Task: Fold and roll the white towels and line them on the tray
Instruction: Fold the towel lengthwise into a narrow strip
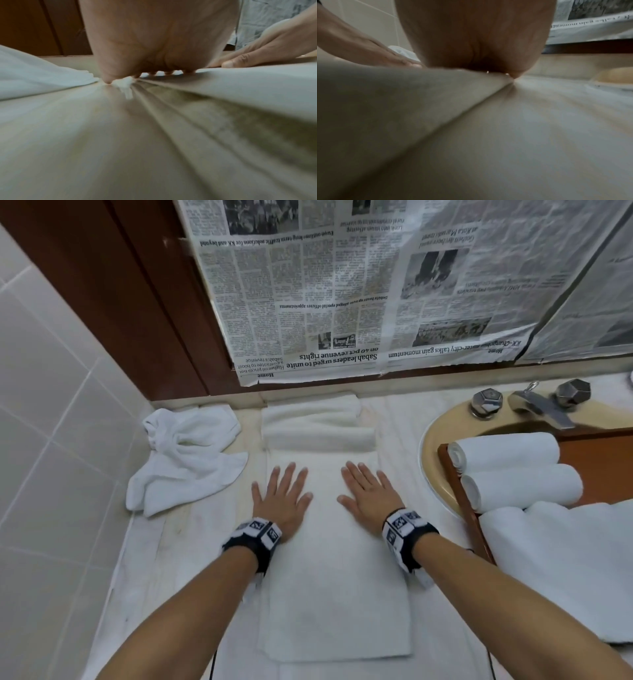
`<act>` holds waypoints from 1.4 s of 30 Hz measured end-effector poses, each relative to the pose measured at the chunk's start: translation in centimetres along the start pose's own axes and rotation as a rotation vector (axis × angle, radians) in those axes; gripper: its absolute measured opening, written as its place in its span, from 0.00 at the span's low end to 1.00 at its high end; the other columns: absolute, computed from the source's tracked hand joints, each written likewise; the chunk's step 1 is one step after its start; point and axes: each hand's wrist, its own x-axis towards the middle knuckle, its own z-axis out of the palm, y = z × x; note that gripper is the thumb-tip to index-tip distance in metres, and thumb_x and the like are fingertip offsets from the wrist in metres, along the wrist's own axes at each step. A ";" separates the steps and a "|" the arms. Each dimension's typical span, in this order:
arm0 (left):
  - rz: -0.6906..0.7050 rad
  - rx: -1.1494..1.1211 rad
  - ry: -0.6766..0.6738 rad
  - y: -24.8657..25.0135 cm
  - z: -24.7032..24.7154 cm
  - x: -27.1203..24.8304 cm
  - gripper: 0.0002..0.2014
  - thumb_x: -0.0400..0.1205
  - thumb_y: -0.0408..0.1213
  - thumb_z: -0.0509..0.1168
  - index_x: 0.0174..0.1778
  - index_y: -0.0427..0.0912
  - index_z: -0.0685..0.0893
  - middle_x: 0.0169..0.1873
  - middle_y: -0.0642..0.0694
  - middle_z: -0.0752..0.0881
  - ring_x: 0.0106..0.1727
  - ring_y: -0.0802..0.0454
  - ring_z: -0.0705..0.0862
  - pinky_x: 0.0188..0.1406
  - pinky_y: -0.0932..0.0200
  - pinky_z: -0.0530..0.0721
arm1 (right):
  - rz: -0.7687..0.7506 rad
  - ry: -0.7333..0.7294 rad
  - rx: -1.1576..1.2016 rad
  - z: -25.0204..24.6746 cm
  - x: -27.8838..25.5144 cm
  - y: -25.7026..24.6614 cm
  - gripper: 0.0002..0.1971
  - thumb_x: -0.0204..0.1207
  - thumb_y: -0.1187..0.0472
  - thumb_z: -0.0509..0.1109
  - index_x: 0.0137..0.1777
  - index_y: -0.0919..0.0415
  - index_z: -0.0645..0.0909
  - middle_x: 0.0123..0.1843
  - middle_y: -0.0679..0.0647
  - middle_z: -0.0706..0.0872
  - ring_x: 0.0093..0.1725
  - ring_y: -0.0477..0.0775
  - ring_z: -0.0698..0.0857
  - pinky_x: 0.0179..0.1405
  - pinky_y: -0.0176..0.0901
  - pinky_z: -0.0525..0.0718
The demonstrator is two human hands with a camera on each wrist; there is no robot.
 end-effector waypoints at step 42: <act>-0.467 -0.568 0.080 0.1 1.2 -18.1 0.08 0.86 0.35 0.56 0.44 0.39 0.78 0.45 0.43 0.83 0.46 0.47 0.77 0.39 0.62 0.72 | 0.182 0.363 0.307 7.2 -19.0 -6.8 0.23 0.77 0.54 0.65 0.72 0.61 0.78 0.79 0.58 0.73 0.78 0.59 0.72 0.76 0.58 0.69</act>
